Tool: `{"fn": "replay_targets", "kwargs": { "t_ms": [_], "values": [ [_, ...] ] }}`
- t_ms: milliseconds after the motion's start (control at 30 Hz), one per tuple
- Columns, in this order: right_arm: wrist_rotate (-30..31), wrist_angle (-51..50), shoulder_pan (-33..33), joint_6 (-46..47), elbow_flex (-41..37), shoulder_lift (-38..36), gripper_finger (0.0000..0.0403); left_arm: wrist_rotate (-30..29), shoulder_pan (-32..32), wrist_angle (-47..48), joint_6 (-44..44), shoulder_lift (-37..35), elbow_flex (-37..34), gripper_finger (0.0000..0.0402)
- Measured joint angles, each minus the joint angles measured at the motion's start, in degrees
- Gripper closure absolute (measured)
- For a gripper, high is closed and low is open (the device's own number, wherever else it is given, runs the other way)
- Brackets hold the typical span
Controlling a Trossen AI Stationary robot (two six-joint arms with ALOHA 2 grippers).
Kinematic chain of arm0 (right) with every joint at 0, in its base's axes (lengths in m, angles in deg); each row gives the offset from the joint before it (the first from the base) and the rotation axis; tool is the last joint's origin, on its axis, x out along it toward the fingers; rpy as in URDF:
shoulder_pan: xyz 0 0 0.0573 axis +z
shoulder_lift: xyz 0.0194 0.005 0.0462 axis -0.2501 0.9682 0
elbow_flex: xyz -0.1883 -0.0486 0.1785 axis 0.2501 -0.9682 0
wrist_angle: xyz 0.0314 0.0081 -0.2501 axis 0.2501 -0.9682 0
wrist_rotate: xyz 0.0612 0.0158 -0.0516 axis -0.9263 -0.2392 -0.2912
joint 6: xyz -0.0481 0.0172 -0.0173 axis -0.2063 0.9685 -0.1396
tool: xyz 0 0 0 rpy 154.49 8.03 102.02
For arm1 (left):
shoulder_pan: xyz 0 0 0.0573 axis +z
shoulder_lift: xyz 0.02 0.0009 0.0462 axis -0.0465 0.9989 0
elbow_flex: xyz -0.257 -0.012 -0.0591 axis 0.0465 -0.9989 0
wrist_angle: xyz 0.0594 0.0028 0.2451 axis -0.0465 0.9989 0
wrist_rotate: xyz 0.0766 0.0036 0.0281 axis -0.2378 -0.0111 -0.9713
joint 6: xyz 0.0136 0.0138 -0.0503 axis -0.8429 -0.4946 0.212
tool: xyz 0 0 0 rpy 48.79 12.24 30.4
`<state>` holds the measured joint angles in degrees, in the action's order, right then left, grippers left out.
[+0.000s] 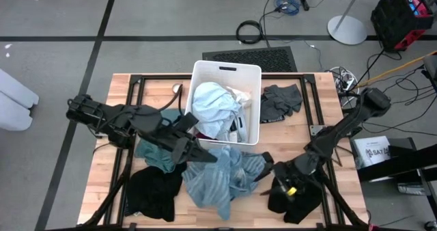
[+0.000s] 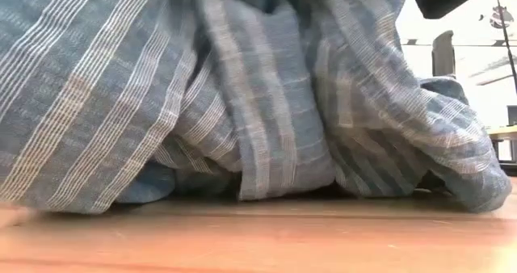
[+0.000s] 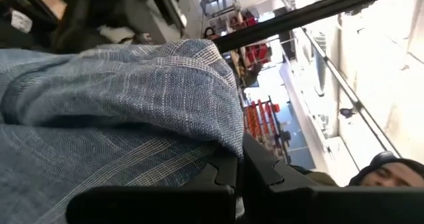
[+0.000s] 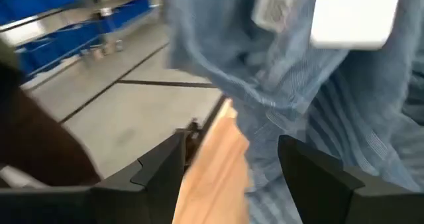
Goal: Sort clothes
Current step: Put the blue polo shirt into the white laundry bin
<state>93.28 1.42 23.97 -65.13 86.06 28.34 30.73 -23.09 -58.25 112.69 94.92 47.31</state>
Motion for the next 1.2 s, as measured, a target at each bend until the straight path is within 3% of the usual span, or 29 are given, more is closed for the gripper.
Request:
{"fn": "replay_targets", "kwargs": {
  "t_ms": [267, 500, 700, 833, 1000, 1200],
  "values": [
    [2.64, 3.87, -0.11, 5.77, 0.0, 9.78, 0.0174, -0.05, 0.0, -0.12, 0.04, 0.03, 0.0, 0.0398],
    [16.29, 18.61, -0.3, 3.35, 0.0, 16.95, 0.0174, 0.45, 0.0, -0.06, -0.02, 0.05, 0.0, 0.0398],
    [15.18, 24.32, -0.59, 3.78, 0.15, 18.86, 0.0179, 0.81, 0.0, -0.03, -0.17, 0.05, 0.0, 0.0394],
    [14.61, 23.5, -0.59, 5.35, 1.75, 18.88, 0.0235, 0.91, 0.0, 0.01, -0.57, 0.07, 0.0, 0.0393],
    [6.32, 22.57, -0.98, 3.27, 4.76, 18.88, 0.0382, 0.4, 0.06, -0.05, -3.55, 0.07, 0.0, 0.0392],
    [5.89, 19.76, -0.79, 2.0, 8.02, 16.46, 0.04, 0.08, 0.05, -0.33, -7.75, 0.07, 0.02, 0.0392]
  ]
}}
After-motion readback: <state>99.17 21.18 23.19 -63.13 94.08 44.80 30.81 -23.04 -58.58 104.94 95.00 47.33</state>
